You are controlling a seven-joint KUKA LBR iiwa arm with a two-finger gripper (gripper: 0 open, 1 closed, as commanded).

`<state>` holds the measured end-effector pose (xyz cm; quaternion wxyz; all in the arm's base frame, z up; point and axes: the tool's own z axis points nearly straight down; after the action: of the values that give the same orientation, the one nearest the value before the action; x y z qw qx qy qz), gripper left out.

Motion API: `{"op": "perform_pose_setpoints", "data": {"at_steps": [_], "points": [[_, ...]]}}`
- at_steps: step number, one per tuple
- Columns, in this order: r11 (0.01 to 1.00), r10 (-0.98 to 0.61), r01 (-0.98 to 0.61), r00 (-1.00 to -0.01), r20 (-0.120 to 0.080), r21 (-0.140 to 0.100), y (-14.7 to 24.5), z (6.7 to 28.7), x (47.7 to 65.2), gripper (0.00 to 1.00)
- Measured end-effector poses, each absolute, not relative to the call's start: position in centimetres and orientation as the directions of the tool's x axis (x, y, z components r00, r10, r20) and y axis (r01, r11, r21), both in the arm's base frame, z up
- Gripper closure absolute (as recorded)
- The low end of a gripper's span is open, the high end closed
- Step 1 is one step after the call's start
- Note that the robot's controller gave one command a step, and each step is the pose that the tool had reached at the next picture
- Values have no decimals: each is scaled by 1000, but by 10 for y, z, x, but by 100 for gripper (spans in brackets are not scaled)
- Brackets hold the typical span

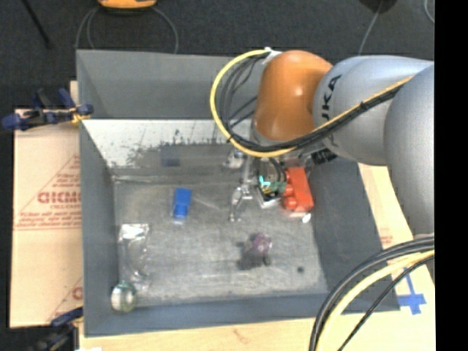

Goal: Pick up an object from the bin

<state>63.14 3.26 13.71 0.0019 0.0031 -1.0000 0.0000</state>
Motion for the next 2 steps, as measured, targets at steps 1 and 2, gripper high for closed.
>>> {"op": "perform_pose_setpoints", "data": {"at_steps": [1,2], "points": [[1000,16,16,-1000,1,3,83,84,644,0],[986,167,167,-986,-3,-10,118,77,653,0]]}}
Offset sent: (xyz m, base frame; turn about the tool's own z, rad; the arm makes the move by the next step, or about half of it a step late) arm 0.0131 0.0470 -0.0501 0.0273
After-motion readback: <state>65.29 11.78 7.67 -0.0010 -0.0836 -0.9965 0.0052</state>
